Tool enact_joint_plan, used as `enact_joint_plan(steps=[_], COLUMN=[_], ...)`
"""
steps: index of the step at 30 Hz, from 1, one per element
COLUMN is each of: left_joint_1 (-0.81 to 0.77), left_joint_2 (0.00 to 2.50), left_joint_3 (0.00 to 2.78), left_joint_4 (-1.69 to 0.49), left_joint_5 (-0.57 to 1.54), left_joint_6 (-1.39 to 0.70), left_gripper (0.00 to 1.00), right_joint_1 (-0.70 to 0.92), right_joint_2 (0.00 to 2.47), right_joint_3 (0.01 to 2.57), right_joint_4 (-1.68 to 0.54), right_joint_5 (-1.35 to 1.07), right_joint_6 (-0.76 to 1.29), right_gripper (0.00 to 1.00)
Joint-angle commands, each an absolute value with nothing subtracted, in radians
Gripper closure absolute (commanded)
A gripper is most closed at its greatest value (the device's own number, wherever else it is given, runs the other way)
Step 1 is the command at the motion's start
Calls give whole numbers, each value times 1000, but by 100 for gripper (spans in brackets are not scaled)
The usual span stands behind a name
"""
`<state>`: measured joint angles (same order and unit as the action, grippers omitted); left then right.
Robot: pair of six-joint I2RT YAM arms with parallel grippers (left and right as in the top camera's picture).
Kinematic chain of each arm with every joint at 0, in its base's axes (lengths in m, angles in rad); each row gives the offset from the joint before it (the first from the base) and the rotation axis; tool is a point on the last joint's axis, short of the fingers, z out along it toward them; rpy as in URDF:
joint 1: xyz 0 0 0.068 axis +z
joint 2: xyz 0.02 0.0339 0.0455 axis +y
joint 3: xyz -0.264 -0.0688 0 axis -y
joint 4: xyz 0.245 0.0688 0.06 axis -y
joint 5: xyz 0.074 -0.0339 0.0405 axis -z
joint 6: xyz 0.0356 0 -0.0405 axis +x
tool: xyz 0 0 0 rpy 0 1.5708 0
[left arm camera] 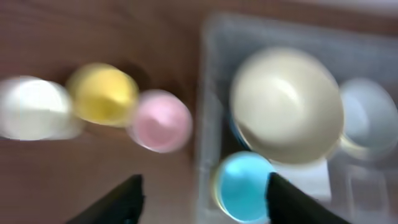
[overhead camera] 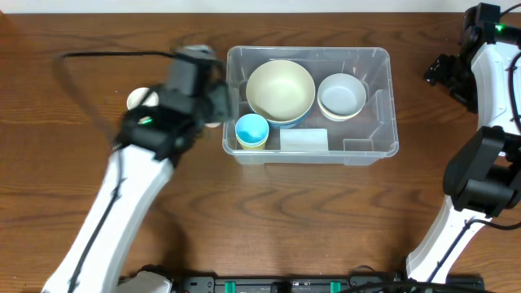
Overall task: Pack container
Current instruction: 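Move the left gripper to the white cup at the far left, then grasp the white cup with the left gripper and lift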
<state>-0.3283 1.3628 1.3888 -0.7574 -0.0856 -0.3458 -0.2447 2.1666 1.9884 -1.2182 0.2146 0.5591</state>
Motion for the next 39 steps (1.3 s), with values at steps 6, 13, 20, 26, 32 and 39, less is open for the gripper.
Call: enact_joint_plan(steps=[6,13,20,26,32,39], left_joint_1=[-105,55,154,210,239,238], left_joint_2=[1354,1502,1693,1806,1864,1940], left_joint_3=[1412,1534,1602,1601,1601,1594], left_joint_4=[-773,-852,-904,-908,-915,-915], left_joint_5=[-162,-70,-28,89,90,90], left_joint_6=[-424,-421,-442,-448,-450,-450], left_gripper=[21,10,6,6,5,6], right_joint_1=[-255,-255,-255,-255,-255,-255], right_joint_2=[2178,2178,2178,2178,2178,2178], right_joint_3=[1992,1992,1992,1992,1992,1992], right_joint_4=[-1219,-1219,-1219,-1219,-1219,-1219], right_joint_5=[228,228,228,228,228,228], right_joint_6=[572,572,571,571,572,572], right_gripper=[1,1,1,1,1,1])
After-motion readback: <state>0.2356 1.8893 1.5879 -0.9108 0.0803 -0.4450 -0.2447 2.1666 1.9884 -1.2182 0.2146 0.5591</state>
